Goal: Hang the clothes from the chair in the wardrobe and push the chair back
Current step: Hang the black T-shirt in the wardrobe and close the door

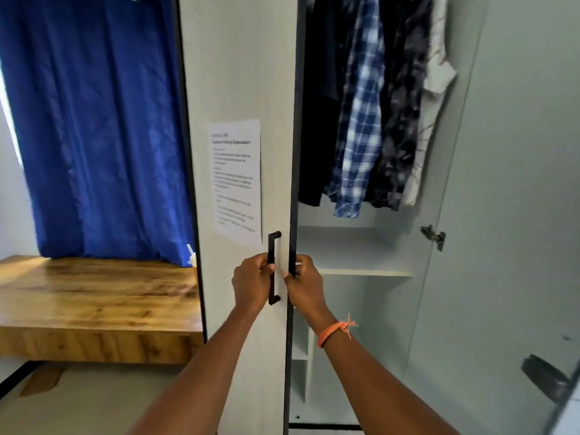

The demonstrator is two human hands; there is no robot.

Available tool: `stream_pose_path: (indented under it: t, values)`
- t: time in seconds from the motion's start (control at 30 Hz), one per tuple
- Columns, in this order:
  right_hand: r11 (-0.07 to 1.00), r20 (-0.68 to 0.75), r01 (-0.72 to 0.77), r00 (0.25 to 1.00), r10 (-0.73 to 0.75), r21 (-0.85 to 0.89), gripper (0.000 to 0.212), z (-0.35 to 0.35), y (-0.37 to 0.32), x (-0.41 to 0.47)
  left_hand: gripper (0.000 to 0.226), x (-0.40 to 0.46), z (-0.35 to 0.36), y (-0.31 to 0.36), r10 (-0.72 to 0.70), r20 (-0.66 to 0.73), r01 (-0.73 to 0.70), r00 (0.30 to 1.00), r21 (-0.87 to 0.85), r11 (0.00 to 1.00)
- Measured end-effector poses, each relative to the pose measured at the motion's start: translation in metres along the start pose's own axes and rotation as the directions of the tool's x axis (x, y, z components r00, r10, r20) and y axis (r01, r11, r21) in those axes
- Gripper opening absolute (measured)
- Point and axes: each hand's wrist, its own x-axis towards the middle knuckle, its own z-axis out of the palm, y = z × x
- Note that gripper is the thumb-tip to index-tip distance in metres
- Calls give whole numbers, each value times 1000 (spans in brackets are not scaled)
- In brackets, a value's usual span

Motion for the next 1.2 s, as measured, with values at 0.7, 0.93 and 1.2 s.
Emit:
stream_pose_path:
  t: [0.7,0.93,1.2]
  values:
    - [981,-193,85,974,-119,-173,6,-39,112,191,8,127,156,14,21,145,17,989,-259,966]
    - [983,-87,125,987,-138,-132,3,-45,134,245,4,158,185,20,-30,105,55,994,-244,968]
    - [992,-40,100,994,-104,-81,8,-46,138,263,12,167,198,19,-48,40,55,998,-178,983]
